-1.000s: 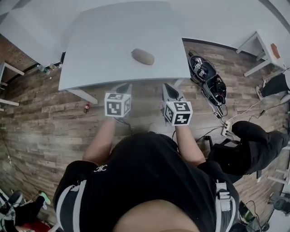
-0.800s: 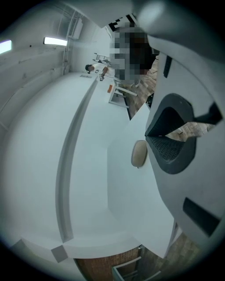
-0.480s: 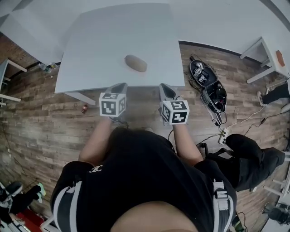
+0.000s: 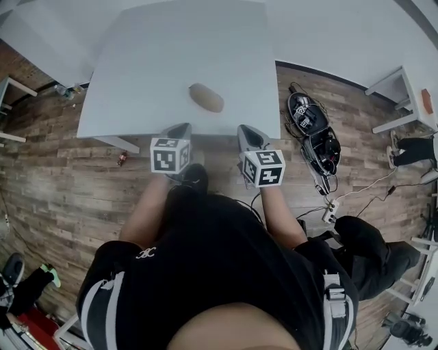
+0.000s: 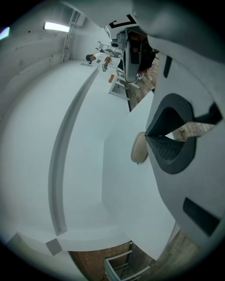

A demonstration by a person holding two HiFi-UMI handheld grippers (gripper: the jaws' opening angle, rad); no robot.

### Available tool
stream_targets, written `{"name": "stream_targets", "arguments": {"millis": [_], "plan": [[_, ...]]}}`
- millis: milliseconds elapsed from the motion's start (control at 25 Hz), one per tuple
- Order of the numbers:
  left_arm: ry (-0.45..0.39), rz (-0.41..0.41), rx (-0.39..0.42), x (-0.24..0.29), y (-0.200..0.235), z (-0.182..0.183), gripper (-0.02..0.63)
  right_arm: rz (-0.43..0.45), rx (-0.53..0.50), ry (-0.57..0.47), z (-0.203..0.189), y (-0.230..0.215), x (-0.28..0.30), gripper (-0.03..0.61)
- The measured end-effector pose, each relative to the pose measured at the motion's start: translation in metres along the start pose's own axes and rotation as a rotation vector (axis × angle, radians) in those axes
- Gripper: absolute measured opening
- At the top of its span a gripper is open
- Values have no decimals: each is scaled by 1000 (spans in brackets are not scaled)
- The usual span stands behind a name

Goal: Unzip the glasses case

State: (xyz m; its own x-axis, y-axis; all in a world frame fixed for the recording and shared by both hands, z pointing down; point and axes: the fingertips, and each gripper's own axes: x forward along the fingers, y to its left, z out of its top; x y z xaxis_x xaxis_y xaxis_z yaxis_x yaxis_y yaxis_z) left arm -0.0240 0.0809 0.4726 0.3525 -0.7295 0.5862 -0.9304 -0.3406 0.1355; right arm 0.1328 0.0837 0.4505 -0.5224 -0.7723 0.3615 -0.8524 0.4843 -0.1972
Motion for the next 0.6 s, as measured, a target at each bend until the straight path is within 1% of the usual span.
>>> {"name": "stream_targets", "arguments": {"millis": [280, 360, 480, 600], "plan": [[-17, -30, 11, 50, 29, 38, 5, -27, -23, 3, 28, -22, 55, 12], [-14, -41, 5, 65, 40, 50, 5, -20, -27, 7, 38, -26, 75, 12], [-19, -44, -14, 90, 58, 72, 5, 17, -55, 23, 52, -30, 106, 12], [-14, -42, -25, 111, 81, 86, 5, 5, -60, 37, 64, -38, 137, 12]]}}
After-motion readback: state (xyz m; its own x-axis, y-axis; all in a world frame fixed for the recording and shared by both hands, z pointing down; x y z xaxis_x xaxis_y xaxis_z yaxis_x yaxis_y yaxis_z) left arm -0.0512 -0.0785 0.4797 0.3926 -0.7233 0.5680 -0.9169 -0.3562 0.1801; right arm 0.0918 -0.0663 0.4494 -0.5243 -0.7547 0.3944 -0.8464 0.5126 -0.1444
